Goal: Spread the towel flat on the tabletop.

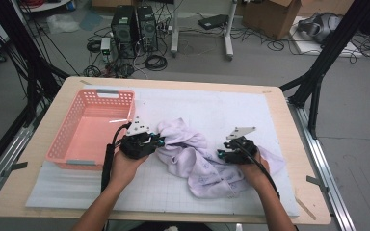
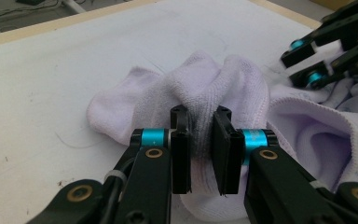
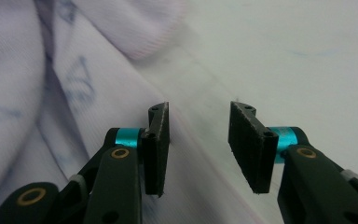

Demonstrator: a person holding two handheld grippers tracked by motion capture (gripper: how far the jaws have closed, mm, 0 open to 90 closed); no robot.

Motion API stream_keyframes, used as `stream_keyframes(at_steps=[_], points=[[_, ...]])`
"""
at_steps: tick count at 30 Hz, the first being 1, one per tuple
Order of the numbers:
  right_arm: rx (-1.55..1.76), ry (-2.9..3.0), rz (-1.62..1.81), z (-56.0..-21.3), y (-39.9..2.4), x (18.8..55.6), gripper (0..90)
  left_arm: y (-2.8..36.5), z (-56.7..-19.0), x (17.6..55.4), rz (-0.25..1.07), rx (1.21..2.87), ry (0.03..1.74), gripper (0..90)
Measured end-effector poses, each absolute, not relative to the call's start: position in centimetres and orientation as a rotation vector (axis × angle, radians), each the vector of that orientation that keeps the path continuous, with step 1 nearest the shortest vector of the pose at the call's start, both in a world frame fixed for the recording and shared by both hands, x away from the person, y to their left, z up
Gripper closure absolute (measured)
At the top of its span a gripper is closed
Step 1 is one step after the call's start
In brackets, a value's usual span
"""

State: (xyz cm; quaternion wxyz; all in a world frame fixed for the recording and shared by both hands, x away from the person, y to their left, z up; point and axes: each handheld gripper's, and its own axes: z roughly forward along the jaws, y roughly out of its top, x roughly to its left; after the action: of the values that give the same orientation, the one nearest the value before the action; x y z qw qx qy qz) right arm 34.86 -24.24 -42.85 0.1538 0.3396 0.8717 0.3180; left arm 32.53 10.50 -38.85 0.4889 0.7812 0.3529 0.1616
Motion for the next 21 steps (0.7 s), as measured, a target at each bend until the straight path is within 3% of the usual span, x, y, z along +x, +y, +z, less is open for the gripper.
stream_keyframes(at_steps=[2,7,14,21], points=[[0.979,2.522,0.918,-43.3,-23.4,35.3,57.5,10.5,-38.9,32.6,0.392,1.895,0.859,79.1],[0.904,2.587,0.918,-43.2,-22.7,34.8,82.1,10.3,-38.8,32.5,0.392,1.894,0.853,79.1],[0.871,2.595,0.848,-42.6,-23.8,33.3,86.1,10.4,-39.0,32.4,0.392,1.897,0.862,79.1],[0.905,2.555,0.793,-42.2,-28.2,30.3,86.1,8.8,-40.3,32.4,0.406,1.979,0.876,79.9]])
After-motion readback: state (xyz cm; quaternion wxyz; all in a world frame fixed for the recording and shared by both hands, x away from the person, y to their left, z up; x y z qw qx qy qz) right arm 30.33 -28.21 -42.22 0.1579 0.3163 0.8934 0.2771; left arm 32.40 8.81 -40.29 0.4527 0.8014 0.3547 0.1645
